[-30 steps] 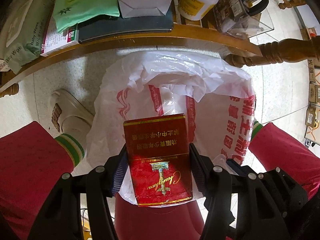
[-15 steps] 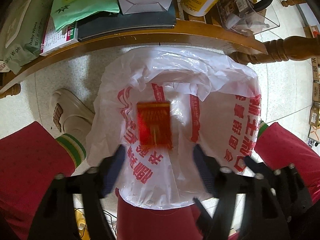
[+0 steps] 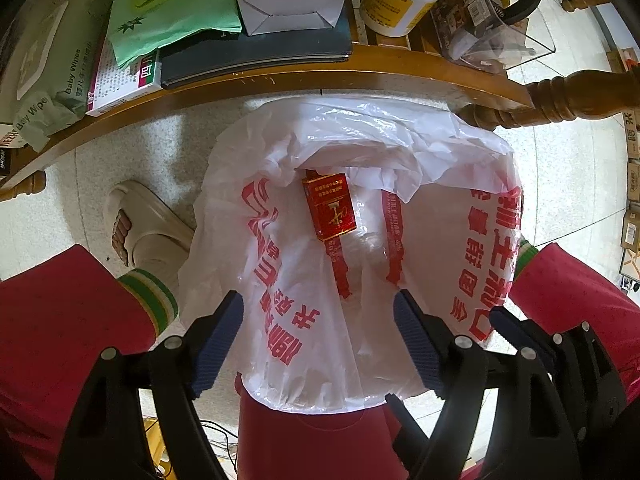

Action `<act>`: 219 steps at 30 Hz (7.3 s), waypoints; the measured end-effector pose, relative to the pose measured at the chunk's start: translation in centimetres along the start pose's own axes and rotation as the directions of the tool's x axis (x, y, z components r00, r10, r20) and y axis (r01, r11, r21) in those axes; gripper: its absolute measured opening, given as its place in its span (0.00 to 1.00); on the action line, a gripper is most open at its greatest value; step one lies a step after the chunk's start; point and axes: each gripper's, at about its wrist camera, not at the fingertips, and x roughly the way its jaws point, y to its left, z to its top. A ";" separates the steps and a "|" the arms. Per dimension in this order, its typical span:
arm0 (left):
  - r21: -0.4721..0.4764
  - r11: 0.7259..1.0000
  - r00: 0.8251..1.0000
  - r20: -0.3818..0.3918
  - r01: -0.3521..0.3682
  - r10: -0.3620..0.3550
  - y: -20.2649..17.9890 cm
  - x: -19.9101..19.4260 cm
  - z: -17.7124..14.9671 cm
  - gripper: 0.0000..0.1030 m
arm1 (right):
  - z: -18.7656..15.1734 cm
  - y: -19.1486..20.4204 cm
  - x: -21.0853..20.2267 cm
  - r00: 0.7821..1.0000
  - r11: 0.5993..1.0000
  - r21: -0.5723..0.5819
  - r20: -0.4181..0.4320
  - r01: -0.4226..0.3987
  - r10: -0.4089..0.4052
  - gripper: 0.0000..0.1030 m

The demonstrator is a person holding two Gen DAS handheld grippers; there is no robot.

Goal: Collect trash
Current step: 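Raise both tools from the bag back toward the table, then close the left tool on the white tissue while the right tool grasps the snack wrapper, then lift the tissue with the left tool while the right tool lifts the wrapper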

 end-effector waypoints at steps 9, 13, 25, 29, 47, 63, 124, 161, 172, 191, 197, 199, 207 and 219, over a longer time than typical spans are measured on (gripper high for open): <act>0.006 1.000 1.000 0.028 -0.011 0.011 0.0 -1.9 -0.9 0.78 | -0.3 0.5 -1.5 1.000 1.000 0.004 0.029 0.003 -0.003 0.70; -0.007 1.000 0.999 0.047 0.007 -0.007 0.6 -4.1 -2.3 0.81 | -1.0 0.9 -3.9 0.998 1.000 0.006 0.065 0.006 -0.006 0.71; -0.012 0.999 0.981 0.192 0.036 -0.033 4.4 -16.7 -10.8 0.83 | -3.1 0.9 -21.3 0.914 0.995 -0.013 0.397 0.100 -0.086 0.88; -0.034 0.998 0.955 0.295 0.053 -0.040 6.0 -24.2 -12.4 0.84 | -3.0 0.9 -28.8 0.840 0.989 -0.041 0.532 0.145 -0.102 0.93; -0.154 0.982 0.843 0.539 0.106 -0.006 8.2 -48.4 -11.6 0.92 | 3.9 1.3 -50.5 0.713 0.938 -0.239 0.701 0.252 -0.013 0.93; -0.254 0.958 0.881 0.472 0.130 0.006 7.8 -47.2 -3.8 0.92 | 10.6 0.0 -52.9 0.720 0.921 -0.294 0.693 0.256 0.021 0.93; -0.563 0.748 0.912 0.387 0.350 -0.135 15.7 -33.2 7.4 0.90 | 20.8 7.8 -24.5 0.992 0.736 -0.673 0.020 -0.077 0.122 0.65; -0.403 0.841 0.881 0.442 0.360 -0.166 15.3 -34.7 5.9 0.18 | 19.2 7.1 -24.2 0.993 0.808 -0.587 0.118 0.047 0.028 0.18; -0.307 0.904 0.846 0.523 0.297 -0.100 14.6 -36.2 3.2 0.18 | 17.7 5.7 -27.3 0.984 0.855 -0.516 0.171 0.052 0.043 0.16; -0.200 0.957 0.840 0.538 0.212 -0.074 12.4 -37.0 -0.3 0.17 | 16.0 4.2 -28.5 0.980 0.897 -0.430 0.197 0.104 -0.018 0.04; -0.147 0.972 0.831 0.552 0.182 -0.072 10.9 -37.8 -0.8 0.17 | 16.9 4.6 -30.4 0.970 0.899 -0.421 0.241 0.123 -0.020 0.04; -0.131 0.976 0.829 0.554 0.174 -0.073 10.4 -38.0 -0.9 0.17 | 17.2 4.7 -31.0 0.968 0.901 -0.417 0.251 0.122 -0.015 0.04; -0.036 0.993 0.823 0.563 0.109 -0.070 7.9 -39.3 -1.9 0.17 | 17.1 4.9 -35.2 0.939 0.905 -0.401 0.345 0.144 0.003 0.04; 0.101 0.992 0.823 0.555 0.071 -0.116 4.4 -41.3 -6.0 0.17 | 13.2 7.0 -41.2 0.897 0.898 -0.397 0.441 0.192 0.004 0.04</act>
